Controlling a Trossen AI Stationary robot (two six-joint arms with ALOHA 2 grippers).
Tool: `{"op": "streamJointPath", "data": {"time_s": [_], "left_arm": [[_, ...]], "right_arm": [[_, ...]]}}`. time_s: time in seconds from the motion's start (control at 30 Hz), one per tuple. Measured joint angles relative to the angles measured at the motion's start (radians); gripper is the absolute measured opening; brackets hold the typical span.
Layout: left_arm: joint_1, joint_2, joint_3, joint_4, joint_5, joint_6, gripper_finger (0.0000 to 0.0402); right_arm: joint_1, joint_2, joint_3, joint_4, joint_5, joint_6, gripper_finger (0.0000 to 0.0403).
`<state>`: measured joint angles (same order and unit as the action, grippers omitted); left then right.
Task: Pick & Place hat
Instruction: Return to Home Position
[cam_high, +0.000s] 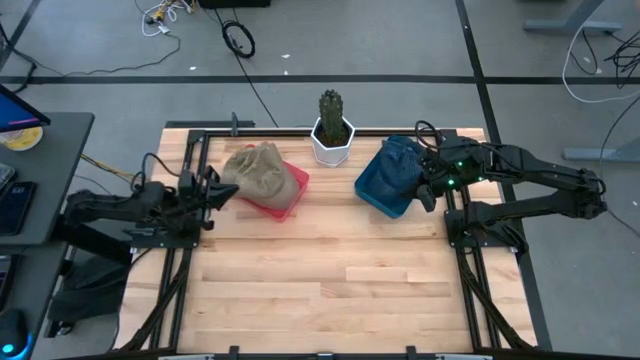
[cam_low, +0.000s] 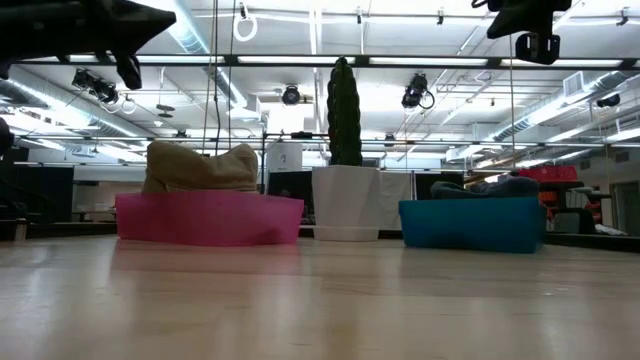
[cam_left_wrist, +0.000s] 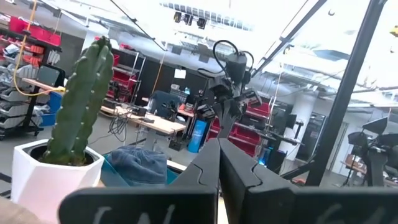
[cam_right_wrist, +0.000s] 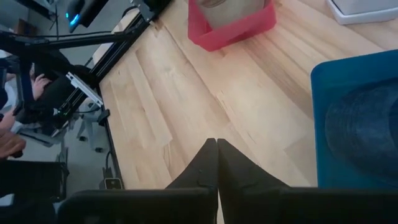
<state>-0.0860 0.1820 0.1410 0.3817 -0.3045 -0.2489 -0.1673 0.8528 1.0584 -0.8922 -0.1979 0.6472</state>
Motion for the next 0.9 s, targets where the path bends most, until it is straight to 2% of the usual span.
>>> {"op": "streamJointPath", "data": {"time_s": [0.27, 0.5, 0.73, 0.9], "left_arm": [[0.000, -0.181, -0.001, -0.152, -0.003, 0.036, 0.0005], [0.000, -0.180, 0.002, -0.262, -0.044, 0.035, 0.0005], [0.000, -0.181, -0.031, -0.258, -0.057, 0.027, 0.0005], [0.000, -0.180, -0.112, -0.160, -0.009, -0.001, 0.0005]], "right_arm": [[0.000, 0.000, 0.000, -0.003, 0.000, 0.000, 0.0012], [0.000, 0.001, 0.000, -0.003, 0.000, 0.029, 0.0009], [0.000, 0.001, 0.000, -0.004, 0.000, 0.076, 0.0005], [0.000, 0.001, 0.000, -0.007, 0.000, 0.078, 0.0008]]}}
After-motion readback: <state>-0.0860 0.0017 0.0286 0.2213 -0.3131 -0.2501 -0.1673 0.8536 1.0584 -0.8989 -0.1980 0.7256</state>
